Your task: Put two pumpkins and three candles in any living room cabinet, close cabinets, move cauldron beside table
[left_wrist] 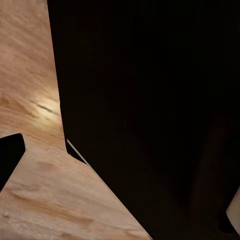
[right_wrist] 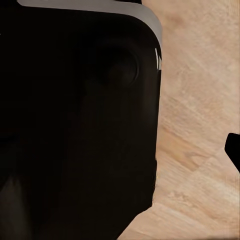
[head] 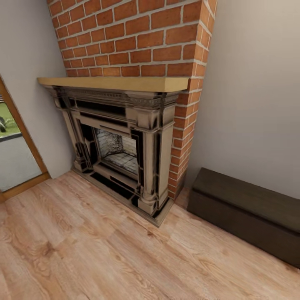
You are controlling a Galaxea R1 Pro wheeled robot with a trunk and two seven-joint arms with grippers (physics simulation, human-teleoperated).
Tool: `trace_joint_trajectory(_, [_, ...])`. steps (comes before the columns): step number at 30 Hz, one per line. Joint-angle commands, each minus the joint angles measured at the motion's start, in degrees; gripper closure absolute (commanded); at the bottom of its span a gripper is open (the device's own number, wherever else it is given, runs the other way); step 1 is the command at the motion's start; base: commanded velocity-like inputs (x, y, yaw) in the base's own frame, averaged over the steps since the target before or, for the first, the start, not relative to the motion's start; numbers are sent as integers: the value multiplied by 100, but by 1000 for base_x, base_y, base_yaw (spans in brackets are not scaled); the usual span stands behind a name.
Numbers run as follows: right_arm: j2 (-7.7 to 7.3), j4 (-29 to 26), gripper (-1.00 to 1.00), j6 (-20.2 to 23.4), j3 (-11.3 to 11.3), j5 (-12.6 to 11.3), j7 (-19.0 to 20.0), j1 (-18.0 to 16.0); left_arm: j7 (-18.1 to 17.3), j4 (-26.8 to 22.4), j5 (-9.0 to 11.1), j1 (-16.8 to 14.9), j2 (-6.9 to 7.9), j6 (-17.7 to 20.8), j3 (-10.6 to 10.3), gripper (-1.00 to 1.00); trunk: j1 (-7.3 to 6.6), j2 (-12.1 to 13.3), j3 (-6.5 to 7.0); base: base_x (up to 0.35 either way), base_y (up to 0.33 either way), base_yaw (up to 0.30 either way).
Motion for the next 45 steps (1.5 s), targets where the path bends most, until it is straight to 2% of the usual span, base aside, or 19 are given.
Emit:
trace_joint_trajectory(1, [2, 2, -100, 0, 0, 2, 1, 0, 0, -1, 0, 0, 0, 0, 0, -100, 0, 0, 0, 0, 0, -285])
trace_joint_trajectory(24, [6, 6, -100, 0, 17, 5, 2, 0, -7, -2, -4, 0, 0, -1, 0, -100, 0, 0, 0, 31, 2, -285])
trace_joint_trajectory(45, [6, 6, -100, 0, 17, 4, 2, 0, -19, -1, -4, 0, 0, -2, 0, -100, 0, 0, 0, 226, 167, -285])
